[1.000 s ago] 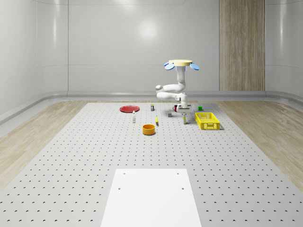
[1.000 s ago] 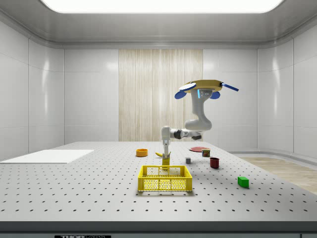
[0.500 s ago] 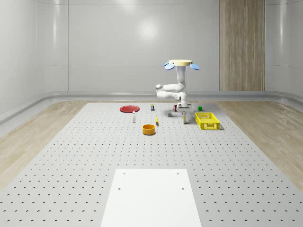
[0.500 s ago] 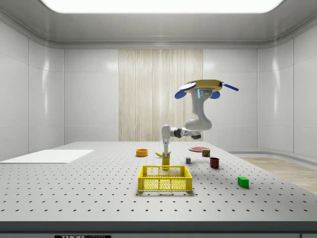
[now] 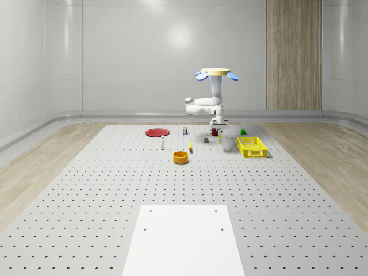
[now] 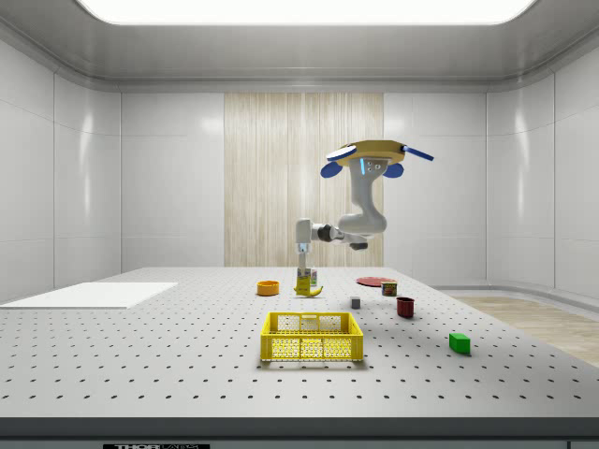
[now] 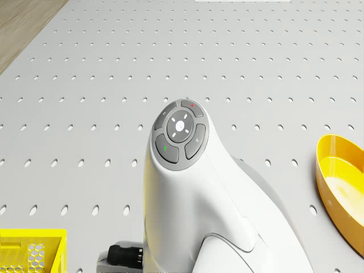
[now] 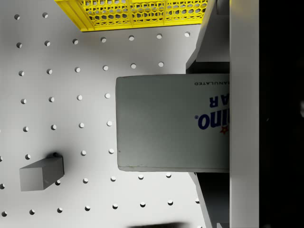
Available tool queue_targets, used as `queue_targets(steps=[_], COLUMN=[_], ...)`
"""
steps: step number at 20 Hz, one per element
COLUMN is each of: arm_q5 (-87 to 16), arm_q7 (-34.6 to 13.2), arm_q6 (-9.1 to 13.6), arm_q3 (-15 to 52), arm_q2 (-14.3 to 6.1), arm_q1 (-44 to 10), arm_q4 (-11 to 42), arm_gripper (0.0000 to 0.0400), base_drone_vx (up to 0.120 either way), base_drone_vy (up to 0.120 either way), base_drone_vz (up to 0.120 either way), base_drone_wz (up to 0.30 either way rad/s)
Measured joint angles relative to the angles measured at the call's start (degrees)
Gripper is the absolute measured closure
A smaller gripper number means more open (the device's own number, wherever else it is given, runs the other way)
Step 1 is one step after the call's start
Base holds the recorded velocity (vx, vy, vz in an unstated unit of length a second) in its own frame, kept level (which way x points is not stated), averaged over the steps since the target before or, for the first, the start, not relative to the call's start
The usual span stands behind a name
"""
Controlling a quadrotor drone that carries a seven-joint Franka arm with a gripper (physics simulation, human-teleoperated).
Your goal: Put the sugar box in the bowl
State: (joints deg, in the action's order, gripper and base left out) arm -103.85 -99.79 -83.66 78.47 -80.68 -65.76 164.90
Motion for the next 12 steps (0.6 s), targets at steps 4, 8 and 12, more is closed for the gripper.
queue_targets(steps=[4, 8, 12], arm_q5=[0.76, 1.23, 1.57], arm_q7=[-0.04, -0.05, -0.23], arm_q6=[-0.46, -1.00, -1.56], arm_q3=[0.62, 0.93, 1.12], arm_q2=[-0.65, -1.29, -1.92], arm_q1=[-0.19, -0.35, -0.48], arm_q4=[0.03, 0.02, 0.00], arm_gripper=[0.0233, 0.0233, 0.0233], base_drone_vx=[0.120, 0.120, 0.120], base_drone_vy=[-0.120, -0.120, -0.120], base_drone_vz=[0.120, 0.100, 0.060], base_drone_wz=[0.000, 0.000, 0.000])
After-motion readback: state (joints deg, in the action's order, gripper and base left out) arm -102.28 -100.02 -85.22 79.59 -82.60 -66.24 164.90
